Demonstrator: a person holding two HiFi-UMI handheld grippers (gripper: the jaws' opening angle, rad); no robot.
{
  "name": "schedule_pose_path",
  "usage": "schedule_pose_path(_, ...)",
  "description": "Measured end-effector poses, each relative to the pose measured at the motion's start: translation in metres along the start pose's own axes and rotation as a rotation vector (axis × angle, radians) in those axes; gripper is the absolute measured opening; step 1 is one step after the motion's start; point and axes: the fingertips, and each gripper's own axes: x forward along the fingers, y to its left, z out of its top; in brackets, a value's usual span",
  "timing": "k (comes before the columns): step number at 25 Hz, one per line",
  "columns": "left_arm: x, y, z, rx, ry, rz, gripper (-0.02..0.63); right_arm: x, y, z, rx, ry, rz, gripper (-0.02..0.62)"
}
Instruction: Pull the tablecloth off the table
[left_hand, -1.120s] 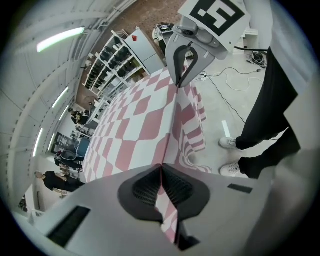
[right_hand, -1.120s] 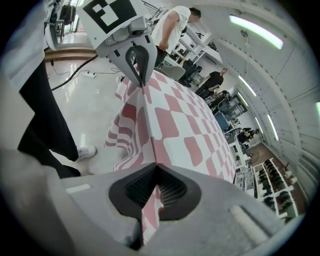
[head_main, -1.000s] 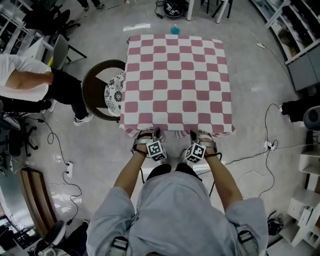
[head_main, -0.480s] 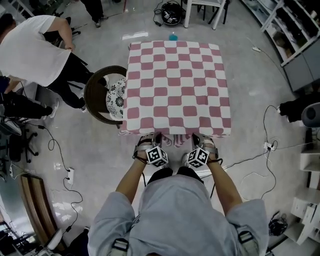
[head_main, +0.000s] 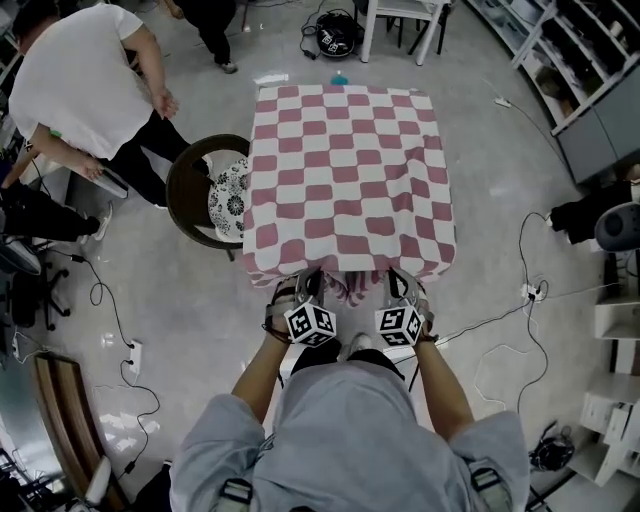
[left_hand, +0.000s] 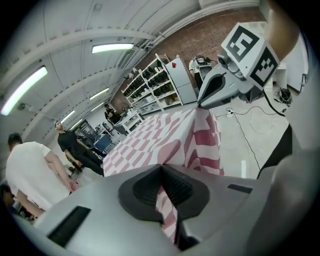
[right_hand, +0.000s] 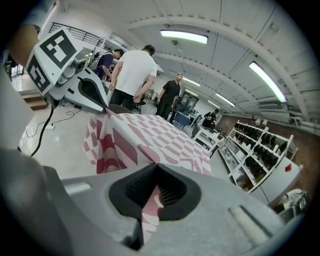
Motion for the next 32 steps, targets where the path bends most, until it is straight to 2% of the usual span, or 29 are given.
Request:
schedule_pose_path(5,-0.03,-0.011,0.01,-0.092,-0.014,0.035,0.006,-0.035,0.002,0.001,0.052,-0.051,0.017,0.008)
schedule_pose_path(11,-0.068,-0.03,0.015,-0.151,-0.024,0.099,0.006,-0.076,0.011,-0.003,0.099,-0.128,0.034,0.008)
schedule_pose_path(19,-0.135,-0.09,0.048,-0.337,-0.054,0.144,0.006,-0.164,0.018,-0.046,0.081,-0.209,0.115,0.008)
schedule_pose_path(25,-0.191,-0.141,0.069,-0.354,-0.088,0.168,0.006,-0.23,0.024,-0.078,0.105,-0.247,0.124,0.008)
schedule_pose_path(32,-0.269,-0.186,0.084,-0.441,-0.145,0.204,0.006,-0.319,0.037,-0.088,0.166,-0.35,0.159,0.008)
